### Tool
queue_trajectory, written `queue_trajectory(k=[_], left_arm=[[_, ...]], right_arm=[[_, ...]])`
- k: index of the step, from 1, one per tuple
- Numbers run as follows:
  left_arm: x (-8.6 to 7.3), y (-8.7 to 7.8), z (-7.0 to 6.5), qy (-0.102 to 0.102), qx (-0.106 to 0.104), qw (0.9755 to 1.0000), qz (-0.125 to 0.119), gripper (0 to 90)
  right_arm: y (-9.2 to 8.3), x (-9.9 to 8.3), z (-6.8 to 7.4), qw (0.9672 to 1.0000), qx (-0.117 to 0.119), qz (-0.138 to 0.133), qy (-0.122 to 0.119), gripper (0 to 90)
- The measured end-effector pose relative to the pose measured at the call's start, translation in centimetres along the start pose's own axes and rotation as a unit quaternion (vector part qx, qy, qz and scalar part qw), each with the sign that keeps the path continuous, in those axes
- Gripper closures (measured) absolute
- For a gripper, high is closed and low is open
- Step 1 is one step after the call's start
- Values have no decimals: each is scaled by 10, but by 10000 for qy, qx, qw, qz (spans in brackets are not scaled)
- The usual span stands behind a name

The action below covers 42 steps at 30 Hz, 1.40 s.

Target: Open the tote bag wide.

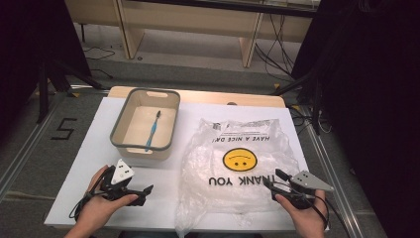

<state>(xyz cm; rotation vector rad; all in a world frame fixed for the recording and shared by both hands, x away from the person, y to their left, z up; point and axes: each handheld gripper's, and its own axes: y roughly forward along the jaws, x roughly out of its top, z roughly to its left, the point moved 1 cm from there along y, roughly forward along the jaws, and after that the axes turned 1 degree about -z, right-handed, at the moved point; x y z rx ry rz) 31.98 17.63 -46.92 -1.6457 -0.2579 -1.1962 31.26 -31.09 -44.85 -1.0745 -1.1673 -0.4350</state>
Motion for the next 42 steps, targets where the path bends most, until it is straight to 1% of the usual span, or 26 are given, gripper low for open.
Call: queue_trajectory(k=[2,3,9,12,13,14,15,16,17,18,19,20,21,22,23,24,25,28,29,32,35,36,37,38,39,42], left_arm=[[0,-1,0,32,36,10000,-11,42],[1,-1,0,99,63,9999,3,43],[3,3,-3,109,96,9999,25,74],[6,3,-7,119,61,9999,-16,141],[10,3,-12,106,-13,9999,-83,158],[10,3,-12,106,-13,9999,-83,161],[15,3,-19,153,-157,9997,-122,167],[15,3,-19,153,-157,9997,-122,172],[19,3,-27,181,-269,9993,-181,179],[19,3,-27,181,-269,9993,-181,183],[24,5,-34,262,-366,9988,-187,182],[24,5,-34,262,-366,9988,-187,183],[27,9,-41,307,-458,9983,-175,185],[27,9,-41,307,-458,9983,-175,186],[30,13,-46,373,-533,9978,-133,189],[30,13,-46,373,-533,9978,-133,189],[32,18,-51,437,-579,9973,-86,189],[34,22,-54,504,-558,9972,-48,189],[36,25,-56,573,-549,9968,3,189],[38,28,-58,579,-563,9967,22,195],[42,33,-64,590,-614,9963,109,212],[42,33,-64,590,-614,9963,109,218],[42,36,-68,600,-672,9957,230,226],[42,36,-68,600,-672,9957,230,230],[42,40,-73,611,-719,9949,360,232],[41,45,-76,672,-748,9938,472,211]], right_arm=[[0,1,0,10000,8,-15,-13,432],[0,1,0,10000,7,-16,-28,432],[2,1,1,10000,33,24,-39,430],[2,3,0,10000,1,59,-35,432],[1,4,-1,9999,-19,91,-59,433],[1,6,-2,9999,-57,108,-82,432],[0,7,-3,9998,-89,135,-84,433],[0,7,-3,9998,-89,135,-84,433],[-2,11,-6,9997,-158,166,-98,432],[-2,11,-6,9997,-158,166,-98,432],[-5,13,-11,9992,-293,259,-101,432],[-5,13,-11,9992,-293,259,-101,432],[-7,12,-17,9987,-379,347,-40,432],[-7,12,-17,9987,-379,347,-40,432],[-8,11,-23,9981,-447,416,6,432],[-8,11,-23,9981,-447,416,6,432],[-9,9,-27,9976,-492,494,36,431],[-10,6,-34,9965,-567,615,74,431],[-11,5,-36,9960,-614,642,60,431],[-13,3,-43,9940,-769,768,119,430],[-14,0,-51,9902,-994,966,184,426],[-14,0,-51,9902,-994,966,184,426],[-15,-2,-56,9866,-1162,1120,253,426],[-15,-3,-57,9849,-1223,1198,271,424],[-15,-5,-59,9832,-1287,1267,277,417],[-14,-9,-65,9785,-1429,1446,335,391]])
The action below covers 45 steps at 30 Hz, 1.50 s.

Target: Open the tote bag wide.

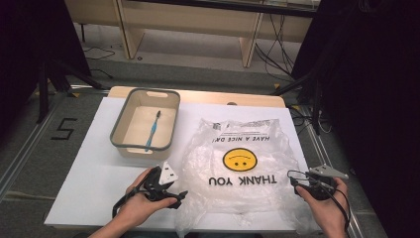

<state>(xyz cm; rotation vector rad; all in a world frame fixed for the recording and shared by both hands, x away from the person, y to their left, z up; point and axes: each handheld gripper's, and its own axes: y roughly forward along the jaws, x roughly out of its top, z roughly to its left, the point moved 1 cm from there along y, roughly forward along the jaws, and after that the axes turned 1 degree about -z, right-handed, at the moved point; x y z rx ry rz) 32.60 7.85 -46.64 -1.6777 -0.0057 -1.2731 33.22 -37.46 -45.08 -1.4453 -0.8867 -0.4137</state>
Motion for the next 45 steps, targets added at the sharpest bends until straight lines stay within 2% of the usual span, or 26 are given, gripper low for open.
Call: queue_trajectory(k=[2,3,4,5,8,9,12,13,14,16,17,18,19,21,22,23,24,25,32,37,45], left_arm=[[1,5,-4,28,-11,10000,74,206],[2,9,-8,74,-96,9999,123,203],[2,9,-8,74,-96,9999,123,203],[2,14,-12,105,-215,9995,191,199],[2,19,-16,129,-263,9991,293,206],[2,24,-19,126,-308,9987,387,219],[1,27,-21,150,-245,9984,480,254],[-1,29,-22,180,-204,9980,572,265],[-1,29,-22,180,-204,9980,572,279],[-2,31,-21,168,-177,9975,656,333],[-2,31,-21,160,-197,9973,688,348],[-2,31,-21,112,-237,9974,675,348],[-2,31,-20,169,-295,9972,660,418],[-2,31,-21,189,-364,9970,657,471],[-2,31,-21,189,-364,9970,657,498],[-1,31,-22,168,-461,9966,660,540],[-1,31,-22,168,-461,9966,660,565],[-1,31,-22,120,-512,9964,659,596],[2,32,-19,57,-514,9962,698,783],[3,33,-15,101,-515,9959,738,853],[5,32,-11,142,-434,9965,696,879]], right_arm=[[3,-3,-4,9999,-96,50,65,382],[3,-4,-6,9998,-130,84,107,374],[3,-4,-6,9998,-130,84,107,374],[4,-5,-9,9995,-210,117,195,363],[5,-6,-12,9992,-284,158,242,356],[6,-8,-12,9987,-286,300,285,355],[8,-10,-12,9982,-262,425,319,362],[10,-13,-13,9972,-215,641,307,390],[10,-13,-13,9972,-215,641,307,390],[13,-17,-11,9958,21,864,294,451],[14,-18,-10,9950,79,946,300,488],[14,-18,-10,9950,79,946,300,488],[15,-19,-7,9934,210,1100,254,551],[16,-18,-5,9930,268,1123,246,607],[16,-18,-5,9930,268,1123,246,607],[15,-17,-4,9922,314,1184,240,651],[15,-17,-4,9922,314,1184,240,651],[15,-17,-3,9918,355,1205,232,691],[15,-16,-2,9907,481,1245,264,794],[15,-16,-2,9898,581,1259,322,849],[14,-14,1,9889,684,1261,388,890]])
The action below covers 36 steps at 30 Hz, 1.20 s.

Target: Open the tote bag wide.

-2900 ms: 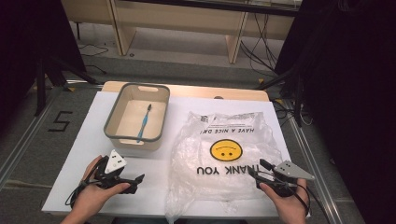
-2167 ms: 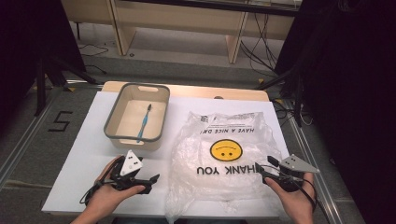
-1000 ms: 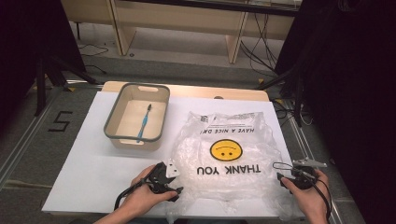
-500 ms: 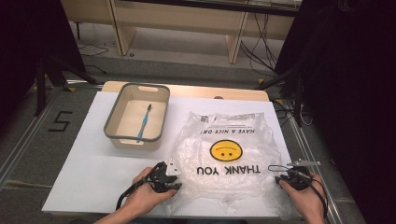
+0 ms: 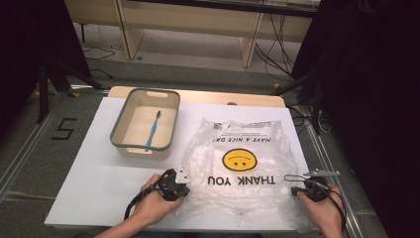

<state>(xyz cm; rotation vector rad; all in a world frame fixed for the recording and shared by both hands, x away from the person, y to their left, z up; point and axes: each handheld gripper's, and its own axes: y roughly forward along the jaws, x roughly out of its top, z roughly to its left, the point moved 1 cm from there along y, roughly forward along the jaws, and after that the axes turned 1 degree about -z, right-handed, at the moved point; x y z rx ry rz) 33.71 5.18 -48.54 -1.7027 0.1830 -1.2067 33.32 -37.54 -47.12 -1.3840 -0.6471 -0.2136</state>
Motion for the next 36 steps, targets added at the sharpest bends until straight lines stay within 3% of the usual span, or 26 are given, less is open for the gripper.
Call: queue_trajectory(k=[5,10,15,27,33,36], left_arm=[[4,-1,6,17,97,9999,-113,880],[10,1,16,67,396,9988,-283,880],[14,4,23,64,547,9980,-322,881],[30,16,31,400,1131,9918,-439,880],[35,20,35,359,1234,9905,-480,879],[38,20,41,362,1323,9892,-514,879]], right_arm=[[-2,2,2,9998,7,-161,64,890],[-3,5,4,9996,28,-236,141,890],[-1,9,7,9993,-3,-325,183,889],[10,28,15,9989,-104,-405,219,882],[13,33,12,9988,-198,-391,197,878],[14,34,9,9983,-229,-423,314,880]])
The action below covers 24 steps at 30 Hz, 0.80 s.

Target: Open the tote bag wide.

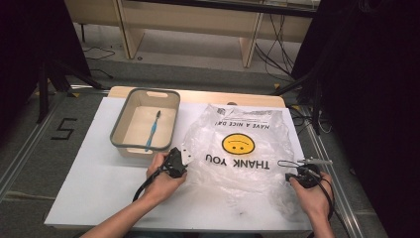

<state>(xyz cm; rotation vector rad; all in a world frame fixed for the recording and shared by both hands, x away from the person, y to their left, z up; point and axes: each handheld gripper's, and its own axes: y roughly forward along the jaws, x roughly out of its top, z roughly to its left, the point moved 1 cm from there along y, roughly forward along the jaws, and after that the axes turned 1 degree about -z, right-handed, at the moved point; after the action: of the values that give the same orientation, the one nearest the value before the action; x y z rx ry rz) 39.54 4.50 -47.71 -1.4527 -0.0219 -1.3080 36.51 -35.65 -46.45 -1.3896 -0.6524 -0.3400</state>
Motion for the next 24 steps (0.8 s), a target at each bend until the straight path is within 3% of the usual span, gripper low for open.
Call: queue_trajectory(k=[5,7,13,14,17,18,20,21,22,24], left_arm=[[0,-1,4,1,30,10000,15,871],[0,-3,4,-60,46,10000,-49,846],[1,-13,-1,20,-43,9996,-279,619],[2,-18,-3,152,-68,9994,-299,583],[2,-24,-4,170,-68,9991,-372,521],[3,-30,-4,161,-108,9990,-403,496],[2,-35,-5,97,-203,9991,-353,458],[2,-35,-5,97,-203,9991,-353,441],[-2,-41,-7,-76,-316,9989,-338,422],[-7,-46,-10,-90,-379,9990,-234,392]], right_arm=[[2,-1,-1,10000,31,35,-14,873],[2,-3,1,9999,40,39,-85,831],[-5,-4,5,9996,-17,-113,-252,709],[-8,-4,5,9994,-45,-179,-305,687],[-13,-4,5,9985,-129,-328,-427,654],[-19,-3,6,9974,-131,-492,-516,616],[-26,-4,5,9971,-182,-526,-523,589],[-27,-4,4,9974,-163,-515,-473,576],[-27,-5,1,9980,-99,-485,-400,551],[-24,-10,-2,9988,36,-345,-337,530]])
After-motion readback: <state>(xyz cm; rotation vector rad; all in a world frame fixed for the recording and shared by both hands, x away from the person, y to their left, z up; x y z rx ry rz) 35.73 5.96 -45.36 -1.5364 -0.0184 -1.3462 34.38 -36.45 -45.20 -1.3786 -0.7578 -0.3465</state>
